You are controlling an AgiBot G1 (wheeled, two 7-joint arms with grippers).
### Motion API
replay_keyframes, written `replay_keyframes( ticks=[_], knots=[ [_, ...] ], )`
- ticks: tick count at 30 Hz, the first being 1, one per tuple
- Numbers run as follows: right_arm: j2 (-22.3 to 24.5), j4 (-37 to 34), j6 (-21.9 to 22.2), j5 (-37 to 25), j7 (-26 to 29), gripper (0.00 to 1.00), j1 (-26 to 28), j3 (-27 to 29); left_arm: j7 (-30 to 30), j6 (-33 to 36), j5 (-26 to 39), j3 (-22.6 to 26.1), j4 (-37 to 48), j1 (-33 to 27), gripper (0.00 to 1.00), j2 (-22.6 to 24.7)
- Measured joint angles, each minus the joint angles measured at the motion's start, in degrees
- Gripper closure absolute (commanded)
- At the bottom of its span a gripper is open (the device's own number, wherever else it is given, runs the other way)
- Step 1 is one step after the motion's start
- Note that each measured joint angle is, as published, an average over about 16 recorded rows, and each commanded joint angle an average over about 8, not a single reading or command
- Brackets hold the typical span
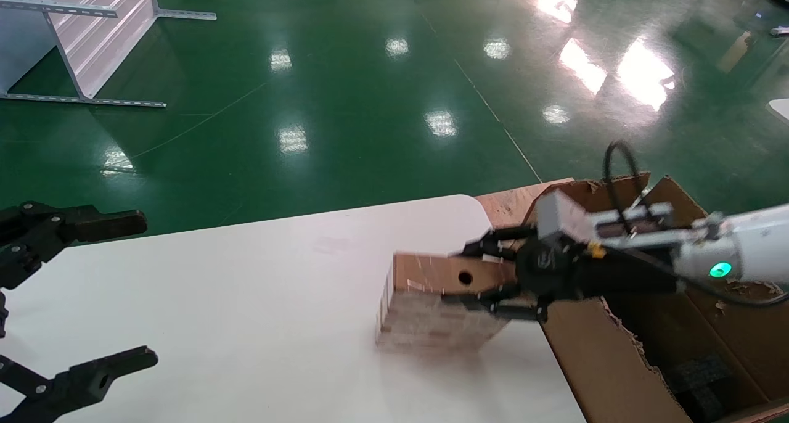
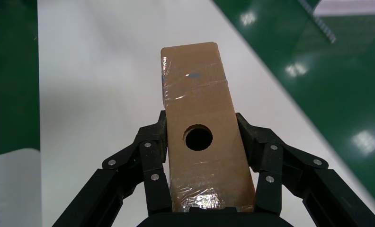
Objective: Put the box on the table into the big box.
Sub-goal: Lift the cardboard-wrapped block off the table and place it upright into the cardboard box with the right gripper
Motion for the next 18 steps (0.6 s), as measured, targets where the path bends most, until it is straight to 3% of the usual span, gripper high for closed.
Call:
replay_keyframes(
  ticks=[10,18],
  knots=[
    [8.6,1.9,1.7,6.1,7.2,1.0,8.0,4.2,0.0,0.0,0.0,0.0,0.0,0.0,0.0,0.0],
    [16.5,-3.0,3.2,7.9,7.1,1.0,10.1,6.9,0.0,0.0,0.0,0.0,0.0,0.0,0.0,0.0]
  ],
)
